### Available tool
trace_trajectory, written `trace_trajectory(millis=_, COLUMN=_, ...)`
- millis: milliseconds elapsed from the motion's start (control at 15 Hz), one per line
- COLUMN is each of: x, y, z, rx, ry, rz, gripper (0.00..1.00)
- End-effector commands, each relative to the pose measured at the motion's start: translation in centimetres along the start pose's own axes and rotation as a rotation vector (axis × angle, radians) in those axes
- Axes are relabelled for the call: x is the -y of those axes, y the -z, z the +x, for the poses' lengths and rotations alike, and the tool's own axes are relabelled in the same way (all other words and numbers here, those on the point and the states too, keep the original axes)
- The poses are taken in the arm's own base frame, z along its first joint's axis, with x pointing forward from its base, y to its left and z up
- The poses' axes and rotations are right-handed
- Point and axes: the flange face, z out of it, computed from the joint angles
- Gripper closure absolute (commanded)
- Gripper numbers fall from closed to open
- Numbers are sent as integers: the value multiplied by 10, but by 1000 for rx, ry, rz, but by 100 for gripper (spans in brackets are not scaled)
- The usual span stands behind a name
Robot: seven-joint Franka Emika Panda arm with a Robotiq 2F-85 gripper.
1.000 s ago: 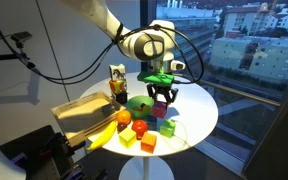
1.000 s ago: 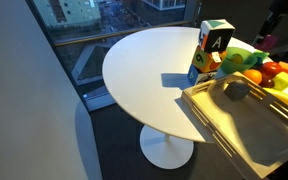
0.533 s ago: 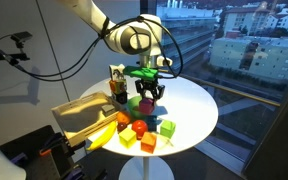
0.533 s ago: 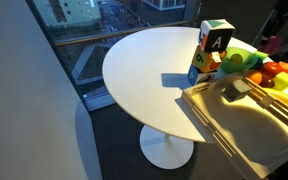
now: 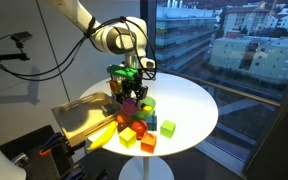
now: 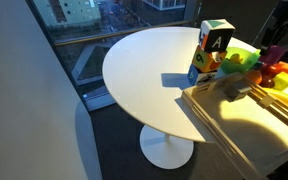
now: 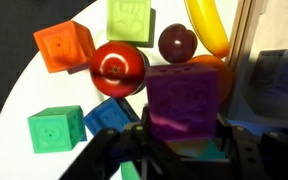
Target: Put the pink block in the crate
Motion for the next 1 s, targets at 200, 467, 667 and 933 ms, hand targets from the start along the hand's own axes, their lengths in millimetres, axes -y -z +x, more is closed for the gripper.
trace_trajectory(millis=200, x=14, y=1, z=-9, rx=-10, ry=-21, rz=4, gripper=68)
trace_trajectory(millis=467, x=15, y=-2, z=-9, rx=-5, ry=-21, rz=6, gripper=43)
trace_trajectory(millis=667, x=15, y=-3, z=-9, rx=-3, ry=-21, rz=6, gripper=43)
trace_trajectory(millis=933, x=19, y=0, z=-10, rx=-13, ry=-14, rz=5, gripper=68)
